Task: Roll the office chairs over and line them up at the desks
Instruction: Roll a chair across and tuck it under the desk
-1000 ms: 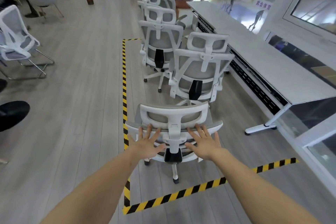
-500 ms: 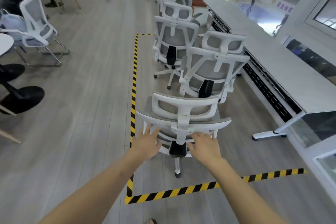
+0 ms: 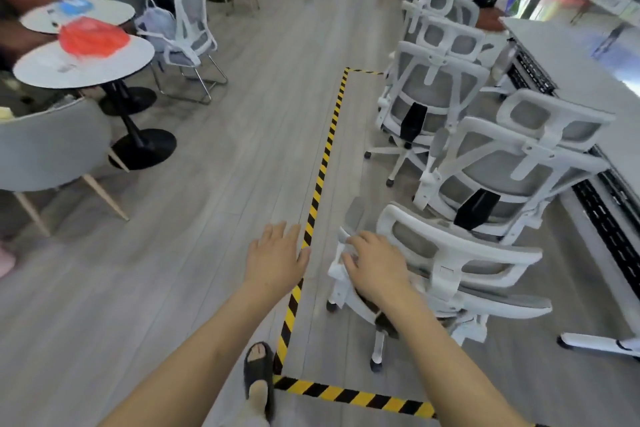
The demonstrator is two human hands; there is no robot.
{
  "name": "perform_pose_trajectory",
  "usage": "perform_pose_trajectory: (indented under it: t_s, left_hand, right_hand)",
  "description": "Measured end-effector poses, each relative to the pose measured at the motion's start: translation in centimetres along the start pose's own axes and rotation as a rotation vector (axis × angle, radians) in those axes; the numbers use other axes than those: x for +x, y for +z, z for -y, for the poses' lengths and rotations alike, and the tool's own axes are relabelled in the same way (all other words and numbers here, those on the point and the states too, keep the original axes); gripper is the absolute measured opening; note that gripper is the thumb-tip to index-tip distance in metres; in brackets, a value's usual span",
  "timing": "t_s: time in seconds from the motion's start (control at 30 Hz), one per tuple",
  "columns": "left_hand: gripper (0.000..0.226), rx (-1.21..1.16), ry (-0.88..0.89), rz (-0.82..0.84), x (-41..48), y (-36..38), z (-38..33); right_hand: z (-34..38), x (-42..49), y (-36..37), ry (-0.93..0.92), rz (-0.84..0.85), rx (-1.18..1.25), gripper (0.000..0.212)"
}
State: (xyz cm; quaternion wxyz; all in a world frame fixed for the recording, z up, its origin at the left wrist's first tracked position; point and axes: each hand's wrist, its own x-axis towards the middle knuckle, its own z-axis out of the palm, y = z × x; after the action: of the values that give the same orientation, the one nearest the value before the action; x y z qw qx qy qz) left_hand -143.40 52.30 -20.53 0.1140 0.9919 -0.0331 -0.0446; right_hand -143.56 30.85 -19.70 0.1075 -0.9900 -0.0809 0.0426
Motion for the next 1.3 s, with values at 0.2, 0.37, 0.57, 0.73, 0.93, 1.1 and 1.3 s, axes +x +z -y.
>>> perform_pose_trajectory:
  t_s: [0.2, 0.37, 0.57, 0.73, 0.93, 1.1, 1.3]
  left_hand:
    - [0.057, -0.009, -0.023, -0.025, 13.4, -4.3, 7.8]
    - [0.058, 0.028, 0.024, -0.011, 25.0, -8.9, 12.7]
    - [0.057, -0.145, 0.081, 0.022, 39.6, -11.8, 14.1]
    - [0.057, -0.112, 0.149, 0.000, 54.4, -11.8, 13.9]
    - [0.053, -0.001, 0.190, 0.017, 74.1, -14.0, 12.8]
    - [0.054, -0.014, 0.127, 0.000, 88.4, -16.3, 13.2]
    - [0.055, -0.036, 0.056, -0.005, 105.3, -16.8, 14.6]
  right_hand:
    - [5.0, 15.7, -0.9, 0.006, -0.014, 0.013, 0.042]
    - [8.6, 27.7, -3.3, 0.048, -0.016, 0.051, 0.043]
    - [6.9, 40.1, -4.9, 0.151, -0.069, 0.087, 0.040]
    - [3.1, 53.9, -5.7, 0.188, -0.140, 0.106, 0.040]
    - [-2.5, 74.0, -8.3, 0.162, -0.143, 0.079, 0.040]
    - [-5.0, 89.1, -10.9, 0.140, -0.106, 0.054, 0.040]
    - [-8.1, 107.0, -11.9, 0.075, -0.074, 0.039, 0.043]
